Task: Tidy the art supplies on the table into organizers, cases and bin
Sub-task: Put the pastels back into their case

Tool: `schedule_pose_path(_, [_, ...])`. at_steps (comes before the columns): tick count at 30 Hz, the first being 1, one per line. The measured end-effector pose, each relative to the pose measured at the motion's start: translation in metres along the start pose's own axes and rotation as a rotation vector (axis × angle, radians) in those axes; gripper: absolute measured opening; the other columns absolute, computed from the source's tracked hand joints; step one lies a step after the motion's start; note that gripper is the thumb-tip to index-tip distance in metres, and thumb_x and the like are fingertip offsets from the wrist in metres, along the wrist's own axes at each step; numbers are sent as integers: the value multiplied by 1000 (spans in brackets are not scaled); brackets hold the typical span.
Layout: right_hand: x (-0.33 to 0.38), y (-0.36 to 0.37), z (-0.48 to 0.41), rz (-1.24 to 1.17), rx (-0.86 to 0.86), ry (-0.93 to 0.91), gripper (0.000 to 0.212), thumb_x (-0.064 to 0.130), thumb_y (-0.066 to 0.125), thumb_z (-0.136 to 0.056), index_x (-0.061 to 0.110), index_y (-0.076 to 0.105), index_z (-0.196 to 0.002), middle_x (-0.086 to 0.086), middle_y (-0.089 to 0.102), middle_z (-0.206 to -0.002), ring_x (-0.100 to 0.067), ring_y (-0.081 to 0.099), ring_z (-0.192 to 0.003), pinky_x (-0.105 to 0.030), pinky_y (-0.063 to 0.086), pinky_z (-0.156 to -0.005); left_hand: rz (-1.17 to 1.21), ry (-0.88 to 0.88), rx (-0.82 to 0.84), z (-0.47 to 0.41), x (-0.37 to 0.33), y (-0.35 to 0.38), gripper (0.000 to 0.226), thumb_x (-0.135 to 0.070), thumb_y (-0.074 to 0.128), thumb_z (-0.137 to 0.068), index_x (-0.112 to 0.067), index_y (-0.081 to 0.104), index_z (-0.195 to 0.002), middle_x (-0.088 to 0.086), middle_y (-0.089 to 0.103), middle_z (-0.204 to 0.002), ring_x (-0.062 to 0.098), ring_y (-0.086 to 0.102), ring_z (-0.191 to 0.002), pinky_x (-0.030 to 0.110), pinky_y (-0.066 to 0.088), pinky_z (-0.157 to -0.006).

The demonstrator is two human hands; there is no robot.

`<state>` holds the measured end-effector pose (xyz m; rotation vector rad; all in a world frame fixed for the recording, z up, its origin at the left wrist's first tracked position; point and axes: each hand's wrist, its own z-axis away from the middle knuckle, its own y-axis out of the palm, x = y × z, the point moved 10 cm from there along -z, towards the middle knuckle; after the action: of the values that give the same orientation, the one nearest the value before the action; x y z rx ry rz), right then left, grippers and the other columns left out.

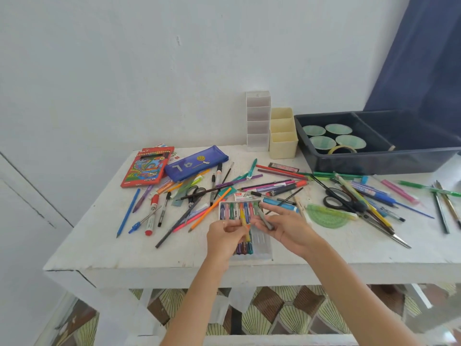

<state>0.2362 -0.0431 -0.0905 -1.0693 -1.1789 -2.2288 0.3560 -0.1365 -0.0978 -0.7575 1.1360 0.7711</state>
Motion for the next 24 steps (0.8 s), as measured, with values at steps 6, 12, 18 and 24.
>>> schedule_pose_path(6, [6, -21, 11, 502, -211, -195, 39, -5, 54, -87, 13, 56, -121, -23, 66, -87, -25, 67, -80, -30, 56, -74, -268, 146, 31, 12, -7, 21, 15, -10, 77, -75, -4, 70, -87, 2, 67, -73, 18, 67, -71, 31, 58, -72])
schedule_pose_path(12, [3, -24, 20, 712, -255, -278, 28, 10, 69, -83, 18, 62, -109, -6, 73, -78, -23, 68, -78, -31, 54, -69, -511, 266, -32, 13, -12, 32, 22, -13, 74, -78, -7, 67, -98, -5, 58, -73, 7, 55, -66, 14, 45, -60])
schedule_pose_path(18, [10, -23, 26, 913, -347, -423, 41, 5, 72, -80, 25, 55, -111, -1, 62, -79, -8, 60, -62, -12, 45, -49, -588, 324, -2, 16, -13, 39, 43, -14, 64, -88, -18, 52, -129, -4, 56, -76, 12, 57, -74, 21, 48, -67])
schedule_pose_path(24, [8, -7, 25, 1103, -313, -482, 36, 2, 69, -80, 19, 57, -110, -4, 64, -74, -18, 63, -70, -30, 55, -66, -677, 344, 30, 11, -14, 45, 22, -5, 54, -91, -11, 64, -109, 1, 57, -77, 14, 55, -72, 19, 44, -65])
